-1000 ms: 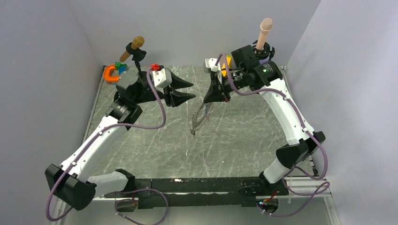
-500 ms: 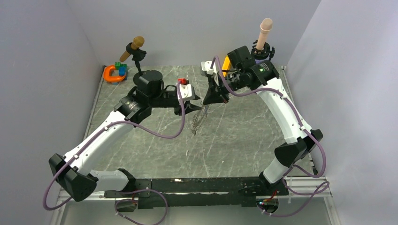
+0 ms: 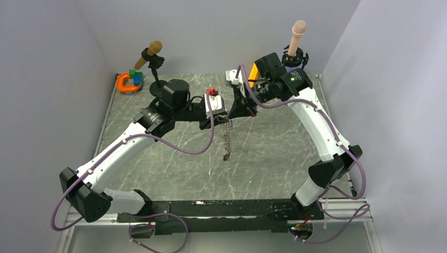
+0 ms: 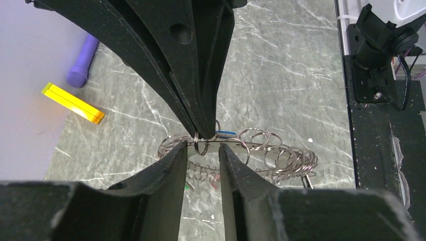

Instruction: Put the keys on the keyring

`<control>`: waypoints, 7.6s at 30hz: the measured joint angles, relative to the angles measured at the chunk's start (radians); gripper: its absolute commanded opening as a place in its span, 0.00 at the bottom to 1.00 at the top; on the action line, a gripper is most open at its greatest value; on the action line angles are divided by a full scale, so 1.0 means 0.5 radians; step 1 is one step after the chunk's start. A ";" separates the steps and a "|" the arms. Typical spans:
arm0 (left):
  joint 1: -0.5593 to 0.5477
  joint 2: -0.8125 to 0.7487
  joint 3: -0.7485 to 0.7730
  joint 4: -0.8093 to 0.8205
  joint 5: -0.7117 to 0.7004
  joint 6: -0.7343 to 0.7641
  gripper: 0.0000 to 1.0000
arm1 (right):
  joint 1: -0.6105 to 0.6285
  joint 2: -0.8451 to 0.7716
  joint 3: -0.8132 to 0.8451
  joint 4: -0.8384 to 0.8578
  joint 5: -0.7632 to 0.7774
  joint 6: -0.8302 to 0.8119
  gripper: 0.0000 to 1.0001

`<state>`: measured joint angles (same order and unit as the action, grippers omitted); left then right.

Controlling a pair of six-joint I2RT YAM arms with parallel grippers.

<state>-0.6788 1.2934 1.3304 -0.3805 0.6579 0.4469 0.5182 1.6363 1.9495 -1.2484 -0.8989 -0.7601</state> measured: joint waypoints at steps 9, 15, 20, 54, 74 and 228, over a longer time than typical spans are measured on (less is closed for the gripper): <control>-0.015 0.022 0.005 0.004 -0.011 -0.040 0.23 | 0.002 0.000 -0.020 0.001 0.000 0.001 0.00; -0.018 0.027 0.015 0.014 -0.053 -0.060 0.00 | 0.002 0.000 -0.021 -0.001 -0.002 0.001 0.00; -0.018 0.028 0.015 0.018 -0.069 -0.092 0.00 | 0.005 -0.001 -0.024 0.000 -0.001 -0.008 0.00; 0.089 -0.098 -1.292 2.808 -0.352 -1.848 0.00 | -0.201 -0.257 -0.199 0.337 -0.434 0.297 0.44; 0.091 0.014 -1.291 3.236 -0.375 -2.055 0.00 | -0.307 -0.262 -0.304 0.835 -0.475 0.879 0.36; 0.548 1.093 -0.056 1.013 -0.071 -1.558 0.02 | -0.908 -1.071 -1.586 1.093 -0.363 0.570 0.61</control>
<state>-0.4049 1.8397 1.3022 0.1261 0.6224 -0.3321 0.0643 1.1007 1.1564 -0.7021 -1.0805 -0.4751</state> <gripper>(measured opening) 0.012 0.605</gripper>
